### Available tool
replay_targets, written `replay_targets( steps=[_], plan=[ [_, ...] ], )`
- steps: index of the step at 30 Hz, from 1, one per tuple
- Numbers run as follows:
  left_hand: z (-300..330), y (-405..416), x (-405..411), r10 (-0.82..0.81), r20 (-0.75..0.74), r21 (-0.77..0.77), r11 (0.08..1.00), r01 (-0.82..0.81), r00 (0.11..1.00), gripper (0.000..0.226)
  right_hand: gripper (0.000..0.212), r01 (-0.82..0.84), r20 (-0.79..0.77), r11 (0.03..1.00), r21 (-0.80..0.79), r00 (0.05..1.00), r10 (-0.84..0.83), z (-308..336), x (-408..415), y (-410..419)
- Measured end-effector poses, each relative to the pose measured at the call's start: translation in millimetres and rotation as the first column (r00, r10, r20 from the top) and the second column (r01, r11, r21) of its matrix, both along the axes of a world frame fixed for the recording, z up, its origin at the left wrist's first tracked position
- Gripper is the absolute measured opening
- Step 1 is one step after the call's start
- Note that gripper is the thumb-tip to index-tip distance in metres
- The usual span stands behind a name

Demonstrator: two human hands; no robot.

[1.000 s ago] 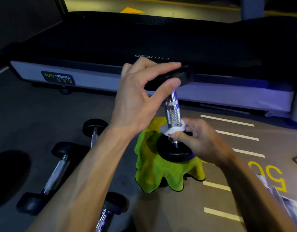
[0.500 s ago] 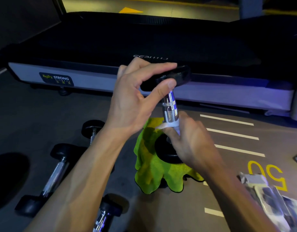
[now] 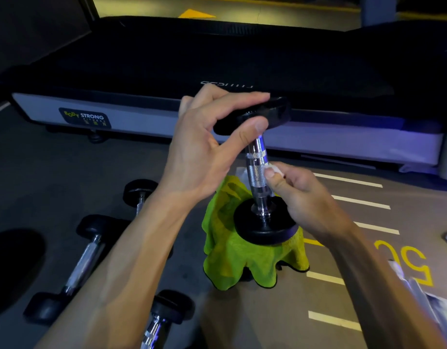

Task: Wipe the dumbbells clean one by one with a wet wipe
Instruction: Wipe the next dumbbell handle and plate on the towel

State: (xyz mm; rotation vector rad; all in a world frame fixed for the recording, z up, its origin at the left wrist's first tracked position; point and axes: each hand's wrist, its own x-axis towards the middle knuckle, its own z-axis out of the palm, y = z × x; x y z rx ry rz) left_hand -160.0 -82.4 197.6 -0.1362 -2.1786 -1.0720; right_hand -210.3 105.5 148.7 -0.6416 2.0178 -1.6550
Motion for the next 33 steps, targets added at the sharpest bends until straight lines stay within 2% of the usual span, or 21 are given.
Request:
replay_targets(
  steps=[2, 5, 8, 10, 13, 17, 20, 22, 25, 28, 30, 33],
  plan=[
    [-1.0, -1.3, -1.0, 0.005, 0.002, 0.009, 1.0, -0.005, 1.0, 0.027, 0.03, 0.076, -0.162, 0.996, 0.047, 0.985, -0.067, 0.0, 5.0, -3.3],
    [-2.0, -3.8, -3.1, 0.02, 0.002, 0.025, 0.999, -0.02, 1.0, 0.027, 0.025, 0.312, -0.476, 0.933, 0.178, 0.858, -0.196, -2.4, 26.0, -10.4],
    [-3.6, -6.5, -2.9, 0.022, 0.001, 0.032, 0.999, -0.022, 1.0, 0.027, 0.047, 0.343, -0.552, 0.913, 0.22, 0.816, -0.174, -1.3, 43.4, -14.0],
    [-4.6, -9.1, -1.9, 0.023, 0.006, 0.036, 0.999, -0.023, 1.0, 0.027, 0.063, 0.293, -0.48, 0.922, 0.254, 0.865, -0.143, -2.9, 44.2, -11.4],
    [-4.8, -10.8, -1.5, 0.028, 0.011, 0.044, 0.999, -0.028, 1.0, 0.027, 0.054, 0.227, -0.357, 0.956, 0.188, 0.922, -0.149, 0.4, 45.1, 0.1],
    [-4.7, -10.1, -2.0, 0.025, 0.02, 0.044, 0.999, -0.025, 0.999, 0.027, 0.032, 0.307, -0.479, 0.94, 0.147, 0.854, -0.204, 0.8, 43.5, 10.3],
    [-3.9, -7.6, -1.6, 0.022, 0.016, 0.034, 0.999, -0.023, 1.0, 0.027, 0.034, 0.374, -0.445, 0.921, 0.113, 0.847, -0.29, -5.8, 33.6, 8.7],
    [-3.2, -4.8, -1.4, 0.024, 0.012, 0.026, 0.999, -0.025, 1.0, 0.027, 0.034, 0.343, -0.415, 0.935, 0.094, 0.867, -0.276, -9.6, 26.0, 6.8],
    [-3.0, -2.1, -2.3, 0.032, 0.019, 0.022, 0.999, -0.032, 0.999, 0.027, 0.031, 0.187, -0.336, 0.978, 0.089, 0.93, -0.147, -10.3, 12.3, 7.1],
    [-2.9, -0.1, -2.6, 0.038, 0.022, 0.016, 0.999, -0.039, 0.999, 0.027, 0.033, -0.022, -0.084, 0.999, 0.023, 0.996, 0.024, -6.8, -3.4, 11.5],
    [-2.5, 0.7, -2.8, 0.035, 0.026, 0.017, 0.999, -0.035, 0.999, 0.027, 0.032, -0.119, 0.022, 0.993, -0.013, 0.993, 0.12, -6.0, -16.3, 13.4],
    [-2.4, 1.1, -4.1, 0.035, 0.022, 0.019, 0.999, -0.036, 0.999, 0.026, 0.037, -0.19, 0.095, 0.979, -0.079, 0.976, 0.197, -12.8, -28.3, 13.0]
  ],
)
